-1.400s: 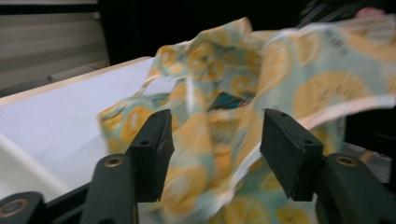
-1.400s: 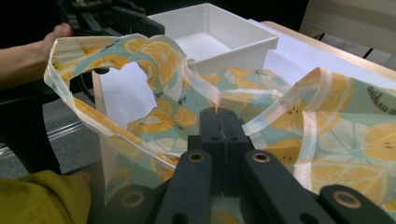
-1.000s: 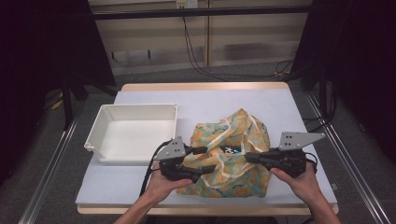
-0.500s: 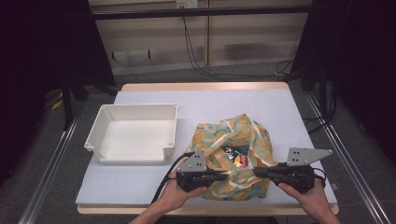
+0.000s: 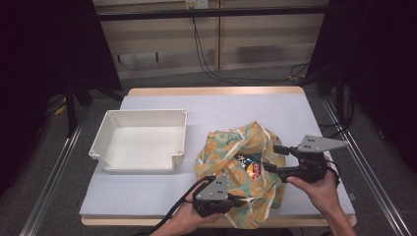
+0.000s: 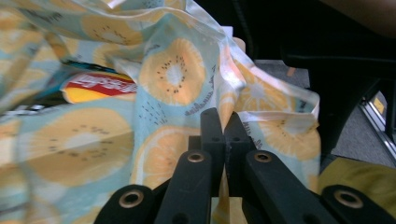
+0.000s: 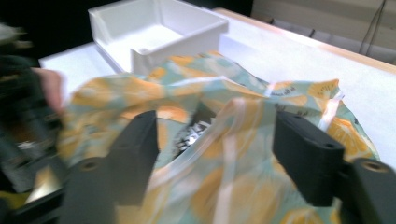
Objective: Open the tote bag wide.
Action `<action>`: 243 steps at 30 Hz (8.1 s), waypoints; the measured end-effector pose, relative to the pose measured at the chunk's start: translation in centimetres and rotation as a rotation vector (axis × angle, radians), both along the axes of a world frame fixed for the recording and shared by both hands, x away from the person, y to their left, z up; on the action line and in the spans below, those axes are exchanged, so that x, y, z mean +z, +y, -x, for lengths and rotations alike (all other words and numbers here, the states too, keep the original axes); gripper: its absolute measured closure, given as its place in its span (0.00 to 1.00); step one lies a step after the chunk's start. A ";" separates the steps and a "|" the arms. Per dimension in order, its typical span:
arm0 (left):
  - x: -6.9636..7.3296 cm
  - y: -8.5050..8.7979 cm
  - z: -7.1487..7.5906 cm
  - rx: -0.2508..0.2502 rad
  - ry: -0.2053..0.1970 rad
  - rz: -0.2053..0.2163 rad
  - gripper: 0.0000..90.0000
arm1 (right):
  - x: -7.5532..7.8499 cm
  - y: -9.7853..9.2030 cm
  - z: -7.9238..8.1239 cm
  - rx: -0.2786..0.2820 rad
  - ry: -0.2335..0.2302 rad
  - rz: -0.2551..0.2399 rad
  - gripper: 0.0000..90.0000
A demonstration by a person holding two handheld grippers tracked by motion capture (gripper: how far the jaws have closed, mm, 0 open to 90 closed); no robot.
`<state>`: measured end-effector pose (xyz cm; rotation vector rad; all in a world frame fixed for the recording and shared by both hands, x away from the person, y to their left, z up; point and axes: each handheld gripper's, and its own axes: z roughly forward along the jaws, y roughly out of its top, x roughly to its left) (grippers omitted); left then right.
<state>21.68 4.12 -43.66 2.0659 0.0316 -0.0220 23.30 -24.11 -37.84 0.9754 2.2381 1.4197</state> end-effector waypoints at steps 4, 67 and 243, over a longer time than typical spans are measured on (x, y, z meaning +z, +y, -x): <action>-0.5 -0.5 0.3 -0.031 0.011 -0.021 1.00 | -1.6 1.9 -1.5 -0.005 0.045 0.059 0.26; 1.0 5.6 -9.0 0.398 0.028 0.020 1.00 | -5.1 -3.3 -3.8 -0.181 0.050 0.093 1.00; -2.8 -6.7 0.6 -0.236 0.075 -0.110 1.00 | -9.4 -2.2 -11.6 -0.118 0.247 0.142 1.00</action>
